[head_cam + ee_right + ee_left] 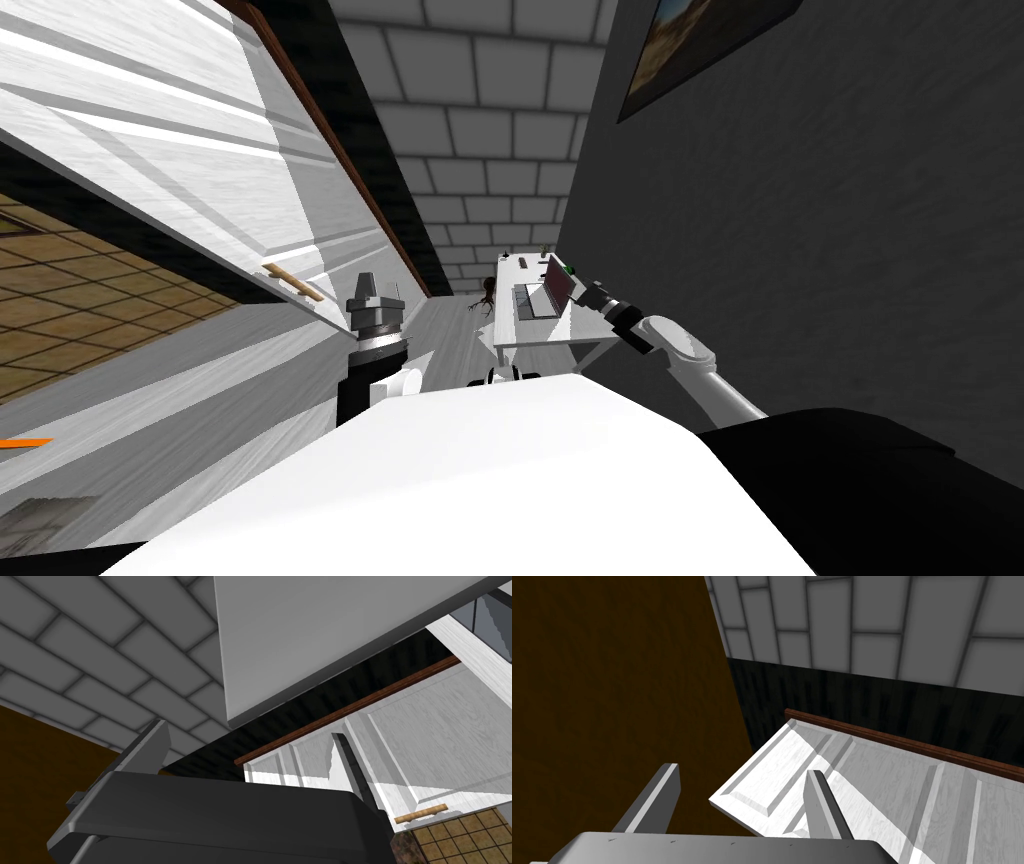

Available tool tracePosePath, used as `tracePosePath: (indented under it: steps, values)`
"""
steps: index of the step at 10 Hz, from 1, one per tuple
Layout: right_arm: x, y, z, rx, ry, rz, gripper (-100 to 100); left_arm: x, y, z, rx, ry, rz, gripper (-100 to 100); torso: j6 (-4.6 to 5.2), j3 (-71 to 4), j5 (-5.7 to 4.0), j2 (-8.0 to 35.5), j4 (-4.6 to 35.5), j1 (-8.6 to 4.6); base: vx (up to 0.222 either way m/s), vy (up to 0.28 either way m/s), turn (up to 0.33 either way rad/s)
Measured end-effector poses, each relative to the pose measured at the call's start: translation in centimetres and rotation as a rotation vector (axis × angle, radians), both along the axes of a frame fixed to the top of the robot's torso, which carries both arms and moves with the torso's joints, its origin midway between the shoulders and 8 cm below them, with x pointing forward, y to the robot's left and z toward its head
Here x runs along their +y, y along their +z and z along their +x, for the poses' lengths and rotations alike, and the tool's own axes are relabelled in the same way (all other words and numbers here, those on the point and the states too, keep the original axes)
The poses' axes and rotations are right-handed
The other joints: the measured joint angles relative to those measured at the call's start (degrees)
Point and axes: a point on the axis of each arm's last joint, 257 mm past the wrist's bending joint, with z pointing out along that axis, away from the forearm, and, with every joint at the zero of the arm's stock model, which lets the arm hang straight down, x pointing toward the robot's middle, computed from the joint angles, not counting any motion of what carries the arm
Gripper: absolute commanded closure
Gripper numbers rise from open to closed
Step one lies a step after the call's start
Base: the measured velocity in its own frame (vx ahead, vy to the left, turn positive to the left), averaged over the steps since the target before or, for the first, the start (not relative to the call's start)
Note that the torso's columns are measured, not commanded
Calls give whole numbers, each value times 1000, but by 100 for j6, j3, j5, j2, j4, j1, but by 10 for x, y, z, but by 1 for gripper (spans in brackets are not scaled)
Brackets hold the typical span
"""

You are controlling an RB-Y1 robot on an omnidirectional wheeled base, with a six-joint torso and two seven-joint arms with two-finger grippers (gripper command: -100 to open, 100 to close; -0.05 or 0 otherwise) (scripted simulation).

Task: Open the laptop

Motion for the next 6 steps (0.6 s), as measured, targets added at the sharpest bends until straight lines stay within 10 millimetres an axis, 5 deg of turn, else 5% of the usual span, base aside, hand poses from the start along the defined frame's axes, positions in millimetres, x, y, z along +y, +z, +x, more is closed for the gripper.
tracePosePath:
  steps: [6]
  values:
    - [-4, -9, -13, 5, 14, -209, 100, 0, 0, 0, 0, 0, 0, 0, -2, 12, -12, 18, 6, -37, 28, 117, -70]
